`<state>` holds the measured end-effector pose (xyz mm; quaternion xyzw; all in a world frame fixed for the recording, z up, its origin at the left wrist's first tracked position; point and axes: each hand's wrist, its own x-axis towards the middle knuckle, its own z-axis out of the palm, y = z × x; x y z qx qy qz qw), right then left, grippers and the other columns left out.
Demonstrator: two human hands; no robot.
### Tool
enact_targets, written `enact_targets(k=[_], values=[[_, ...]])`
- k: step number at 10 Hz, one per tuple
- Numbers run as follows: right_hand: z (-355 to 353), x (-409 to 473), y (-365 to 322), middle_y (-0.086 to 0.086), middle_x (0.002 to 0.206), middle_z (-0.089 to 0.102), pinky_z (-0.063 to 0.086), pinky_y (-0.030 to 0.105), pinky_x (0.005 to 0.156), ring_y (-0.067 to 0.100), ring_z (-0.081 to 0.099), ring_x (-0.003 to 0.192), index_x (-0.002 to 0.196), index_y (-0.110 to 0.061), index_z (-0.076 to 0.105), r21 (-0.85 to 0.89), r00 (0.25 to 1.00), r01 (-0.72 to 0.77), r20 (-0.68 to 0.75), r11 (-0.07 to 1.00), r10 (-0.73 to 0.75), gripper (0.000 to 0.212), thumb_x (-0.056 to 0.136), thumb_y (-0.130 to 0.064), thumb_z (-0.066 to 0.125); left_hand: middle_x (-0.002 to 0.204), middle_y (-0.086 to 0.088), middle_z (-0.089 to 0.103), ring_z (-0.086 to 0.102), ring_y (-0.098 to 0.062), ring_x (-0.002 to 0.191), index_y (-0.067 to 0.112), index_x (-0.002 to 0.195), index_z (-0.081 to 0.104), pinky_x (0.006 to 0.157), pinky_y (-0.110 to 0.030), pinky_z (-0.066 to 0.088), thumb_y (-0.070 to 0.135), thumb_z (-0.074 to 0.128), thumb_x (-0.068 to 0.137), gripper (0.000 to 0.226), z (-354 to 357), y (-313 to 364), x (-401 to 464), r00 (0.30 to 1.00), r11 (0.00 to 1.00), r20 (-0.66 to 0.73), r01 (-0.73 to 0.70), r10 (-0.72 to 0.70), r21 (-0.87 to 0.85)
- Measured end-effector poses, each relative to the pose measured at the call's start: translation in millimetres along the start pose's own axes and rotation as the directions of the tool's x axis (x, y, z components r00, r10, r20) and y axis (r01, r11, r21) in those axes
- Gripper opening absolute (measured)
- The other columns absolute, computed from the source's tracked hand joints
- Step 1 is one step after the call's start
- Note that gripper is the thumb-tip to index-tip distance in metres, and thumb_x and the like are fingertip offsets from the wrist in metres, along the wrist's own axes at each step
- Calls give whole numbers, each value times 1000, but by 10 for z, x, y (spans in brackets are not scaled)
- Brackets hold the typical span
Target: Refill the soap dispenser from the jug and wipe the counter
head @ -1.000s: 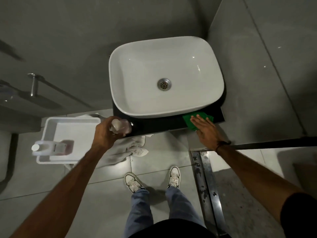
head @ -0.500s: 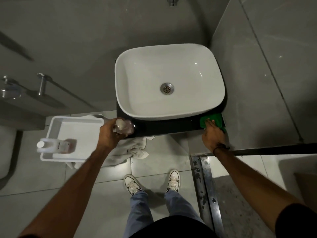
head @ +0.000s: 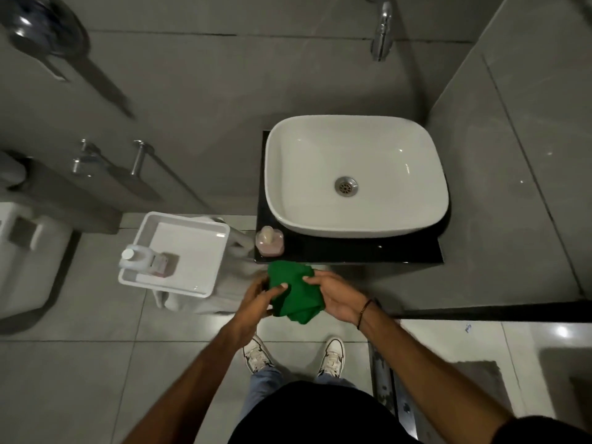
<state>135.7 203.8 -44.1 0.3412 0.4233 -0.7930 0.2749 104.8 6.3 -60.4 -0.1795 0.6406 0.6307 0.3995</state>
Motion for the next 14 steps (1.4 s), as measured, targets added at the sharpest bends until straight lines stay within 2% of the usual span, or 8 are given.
enact_targets(k=[2,3,4,6,7,9,10,14], values=[[469,207,16,-1,115,75,54,21,81,20,69,113,115,-20,74,-426,964,137,-151,894,-220,28,88,-19,75,121,-17,72,71,-37,108,13,127,61,89,-57,59,8,80,82,49,-365,12,2,991,968,-129,2,-36,-252],[324,332,-45,3,142,57,41,22,102,20,53,132,136,-17,61,-829,813,85,-263,552,-520,54,85,-28,76,121,-16,69,69,-36,105,11,126,60,77,-50,63,8,83,79,53,-622,34,84,952,979,-302,-20,-43,-203],[221,553,-72,8,166,20,16,44,124,26,15,154,158,-9,21,-975,814,-87,-188,204,-550,97,83,-46,70,120,-16,67,68,-29,97,9,125,60,65,-36,61,8,84,79,53,-952,100,210,918,986,-396,-48,-19,-159],[235,997,219,16,167,-13,-3,54,125,33,-16,154,156,-5,-14,-961,843,-269,-205,-61,-498,133,73,-72,65,124,-11,62,61,-28,106,8,136,53,69,-29,56,6,81,82,61,-1740,381,789,898,997,-436,-30,58,71],[186,1137,374,18,167,-8,-2,57,124,35,-13,154,157,-3,-11,-945,782,-312,-199,-95,-590,137,67,-72,67,128,-14,64,63,-30,109,5,135,55,80,-35,56,5,79,84,56,-2097,476,1216,892,984,-444,-4,83,177],[90,1347,538,20,167,-4,-1,61,122,38,-12,154,157,-1,-7,-894,711,-411,-190,-181,-677,133,70,-69,66,124,-14,65,64,-29,102,9,132,58,63,-28,56,7,79,85,51,-2433,470,1961,953,944,-299,142,-49,298],[75,1389,563,20,167,0,0,61,122,38,-7,154,157,-2,-5,-892,681,-420,-189,-167,-707,131,69,-64,70,132,-18,62,61,-35,115,8,135,56,85,-39,55,2,74,88,51,-2479,356,2191,958,886,-283,168,-44,432],[202,1122,391,20,166,-16,0,56,125,35,-18,153,156,-2,-10,-900,769,-387,-195,-199,-609,123,77,-62,62,150,-30,40,44,-51,132,-1,146,38,109,-60,39,34,61,97,64,-2211,416,1694,851,257,-229,115,473,960]])
